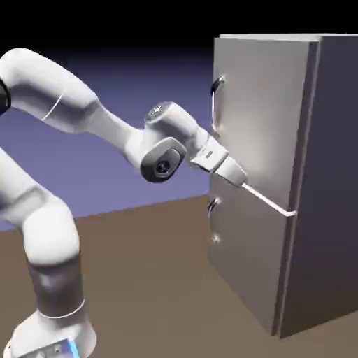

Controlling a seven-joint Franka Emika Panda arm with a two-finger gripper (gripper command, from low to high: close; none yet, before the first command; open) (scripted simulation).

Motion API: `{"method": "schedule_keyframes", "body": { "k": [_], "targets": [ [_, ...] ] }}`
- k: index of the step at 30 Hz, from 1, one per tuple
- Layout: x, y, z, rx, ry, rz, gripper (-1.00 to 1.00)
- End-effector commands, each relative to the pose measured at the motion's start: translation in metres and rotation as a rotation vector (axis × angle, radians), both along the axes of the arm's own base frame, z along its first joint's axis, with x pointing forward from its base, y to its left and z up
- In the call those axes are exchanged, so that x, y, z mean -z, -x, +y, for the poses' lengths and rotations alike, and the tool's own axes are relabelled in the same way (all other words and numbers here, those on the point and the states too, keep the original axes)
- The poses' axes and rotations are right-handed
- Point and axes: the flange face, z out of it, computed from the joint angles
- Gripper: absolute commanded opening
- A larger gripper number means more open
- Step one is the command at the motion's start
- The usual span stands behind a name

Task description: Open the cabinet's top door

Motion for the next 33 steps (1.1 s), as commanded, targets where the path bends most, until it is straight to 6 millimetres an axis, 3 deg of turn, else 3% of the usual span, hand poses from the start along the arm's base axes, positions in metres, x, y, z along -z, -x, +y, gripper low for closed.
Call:
{"method": "schedule_keyframes", "body": {
  "k": [1,10,18,26,33],
  "targets": [
    [-0.008,0.002,-0.001,0.052,-0.055,-0.018,0.00],
    [-0.070,0.030,0.000,0.458,-0.575,-0.175,0.00],
    [-0.107,0.058,0.017,0.725,-1.063,-0.294,0.00],
    [-0.125,0.080,0.046,0.905,-1.561,-0.364,0.00],
    [-0.123,0.089,0.077,1.001,-1.996,-0.365,0.00]
  ]
}}
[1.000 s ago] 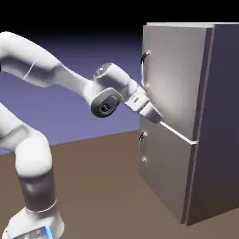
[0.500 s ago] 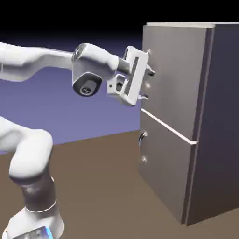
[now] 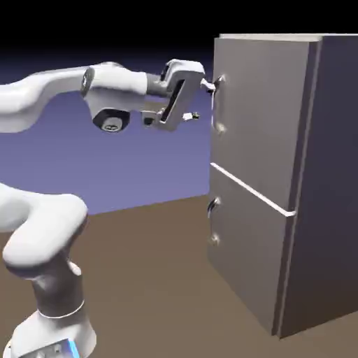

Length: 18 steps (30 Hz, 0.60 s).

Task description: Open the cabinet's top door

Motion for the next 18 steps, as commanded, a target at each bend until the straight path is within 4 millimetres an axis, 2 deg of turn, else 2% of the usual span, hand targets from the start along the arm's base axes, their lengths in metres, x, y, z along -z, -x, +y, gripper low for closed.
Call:
{"method": "schedule_keyframes", "body": {
  "k": [1,7,14,15,18],
  "targets": [
    [0.002,0.000,0.005,0.010,-0.057,-0.018,0.00],
    [0.018,-0.004,0.031,0.050,-0.396,-0.116,0.00],
    [0.050,-0.020,0.055,0.064,-0.774,-0.207,0.00],
    [0.050,-0.020,0.055,0.064,-0.774,-0.207,0.00],
    [0.049,-0.045,0.055,0.064,-0.775,-0.210,0.00]
  ]
}}
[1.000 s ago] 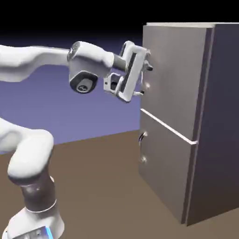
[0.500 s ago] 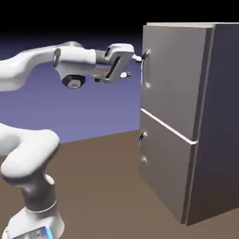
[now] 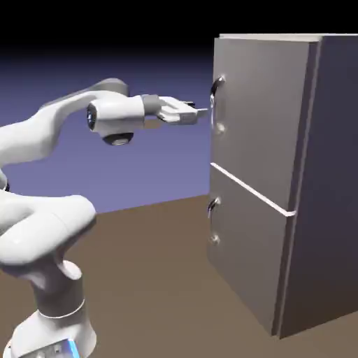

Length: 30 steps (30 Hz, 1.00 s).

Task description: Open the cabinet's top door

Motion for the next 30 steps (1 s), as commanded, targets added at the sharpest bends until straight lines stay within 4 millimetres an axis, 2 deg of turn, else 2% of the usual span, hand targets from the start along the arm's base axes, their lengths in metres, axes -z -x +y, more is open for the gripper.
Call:
{"method": "schedule_keyframes", "body": {
  "k": [1,3,4,6,13,17,23,30],
  "targets": [
    [0.000,-0.009,-0.001,0.000,0.000,0.000,0.00],
    [0.001,-0.025,-0.002,-0.001,0.001,0.002,0.00],
    [0.001,-0.025,-0.002,-0.001,0.001,0.002,-1.00],
    [0.001,-0.018,-0.005,-0.022,0.001,0.002,-1.00],
    [0.001,0.049,-0.044,-0.248,0.001,0.002,-1.00],
    [0.001,0.079,-0.069,-0.362,0.001,0.002,-1.00],
    [0.001,0.110,-0.101,-0.492,0.001,0.002,-1.00],
    [0.001,0.135,-0.135,-0.614,0.001,0.002,-1.00]
  ]
}}
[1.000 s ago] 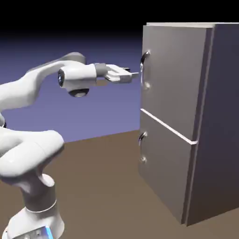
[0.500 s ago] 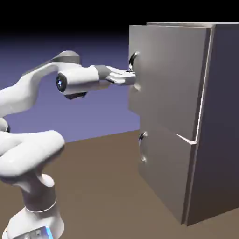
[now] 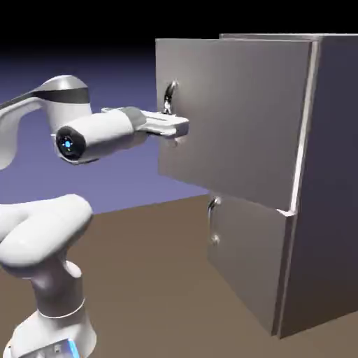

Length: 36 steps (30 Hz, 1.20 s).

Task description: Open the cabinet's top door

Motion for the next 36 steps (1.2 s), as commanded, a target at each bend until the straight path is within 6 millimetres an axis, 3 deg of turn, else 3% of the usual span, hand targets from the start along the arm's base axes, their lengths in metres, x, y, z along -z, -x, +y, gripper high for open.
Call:
{"method": "schedule_keyframes", "body": {
  "k": [1,16,26,36],
  "targets": [
    [0.000,0.003,-0.005,-0.018,0.000,0.000,-1.00],
    [0.000,0.042,-0.093,-0.298,0.000,0.000,-1.00],
    [0.000,0.055,-0.186,-0.573,0.000,0.000,-1.00],
    [0.000,0.044,-0.274,-0.832,0.000,0.000,-1.00]
  ]
}}
